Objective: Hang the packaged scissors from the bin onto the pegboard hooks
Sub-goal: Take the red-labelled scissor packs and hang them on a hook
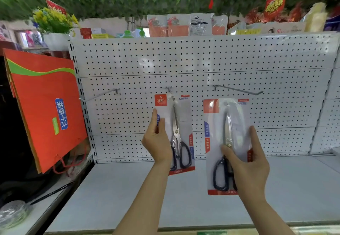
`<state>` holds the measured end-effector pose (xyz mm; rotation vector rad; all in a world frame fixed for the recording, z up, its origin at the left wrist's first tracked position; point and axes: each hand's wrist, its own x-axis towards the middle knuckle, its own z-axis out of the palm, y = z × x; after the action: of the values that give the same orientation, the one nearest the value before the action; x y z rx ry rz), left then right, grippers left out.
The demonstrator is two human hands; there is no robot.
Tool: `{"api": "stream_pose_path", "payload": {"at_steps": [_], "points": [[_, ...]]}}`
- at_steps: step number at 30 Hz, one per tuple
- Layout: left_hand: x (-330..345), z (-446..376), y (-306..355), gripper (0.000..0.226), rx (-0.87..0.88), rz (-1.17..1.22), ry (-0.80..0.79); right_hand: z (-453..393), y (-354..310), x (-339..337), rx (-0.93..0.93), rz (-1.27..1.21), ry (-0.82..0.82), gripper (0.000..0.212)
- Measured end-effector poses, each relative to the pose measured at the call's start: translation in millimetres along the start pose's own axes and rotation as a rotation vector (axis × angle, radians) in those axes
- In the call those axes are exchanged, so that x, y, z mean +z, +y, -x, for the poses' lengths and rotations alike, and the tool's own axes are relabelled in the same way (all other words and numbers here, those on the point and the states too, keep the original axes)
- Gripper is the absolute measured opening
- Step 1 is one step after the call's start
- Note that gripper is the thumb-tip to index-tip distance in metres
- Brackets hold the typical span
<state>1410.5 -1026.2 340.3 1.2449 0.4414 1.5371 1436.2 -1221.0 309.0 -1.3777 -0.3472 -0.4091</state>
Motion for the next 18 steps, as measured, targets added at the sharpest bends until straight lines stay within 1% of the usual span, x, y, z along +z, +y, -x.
{"api": "stream_pose_path", "payload": {"at_steps": [4, 6, 9, 10, 12, 14, 16, 18], "points": [[5.9, -9.9, -11.9, 0.038, -0.006, -0.065, -0.041, 5.2, -3.4, 15.0, 0.003, -0.025, -0.044, 0.085], [1.5, -14.8, -12.8, 0.038, 0.019, -0.12, -0.07, 9.2, -5.1, 26.8, 0.004, -0.04, -0.076, 0.085], [-8.0, -24.9, 0.7, 0.034, 0.042, -0.206, -0.08, 15.9, -9.2, 47.5, -0.012, -0.052, -0.124, 0.085], [-10.7, -28.9, 10.3, 0.032, 0.04, -0.186, -0.071, 18.3, -10.6, 55.1, -0.018, -0.05, -0.139, 0.085], [-15.2, -35.1, 39.1, 0.032, 0.068, -0.064, -0.087, 23.0, -12.8, 71.1, -0.025, -0.049, -0.159, 0.086], [-16.8, -39.7, 67.2, 0.034, 0.115, -0.005, -0.202, 27.6, -13.9, 86.7, -0.019, -0.057, -0.174, 0.086], [-15.8, -43.7, 83.5, 0.042, 0.15, -0.121, -0.363, 30.6, -14.2, 99.7, 0.003, -0.072, -0.18, 0.086], [-14.1, -49.0, 86.4, 0.048, 0.178, -0.285, -0.477, 31.4, -12.6, 109.2, 0.024, -0.082, -0.17, 0.086]]}}
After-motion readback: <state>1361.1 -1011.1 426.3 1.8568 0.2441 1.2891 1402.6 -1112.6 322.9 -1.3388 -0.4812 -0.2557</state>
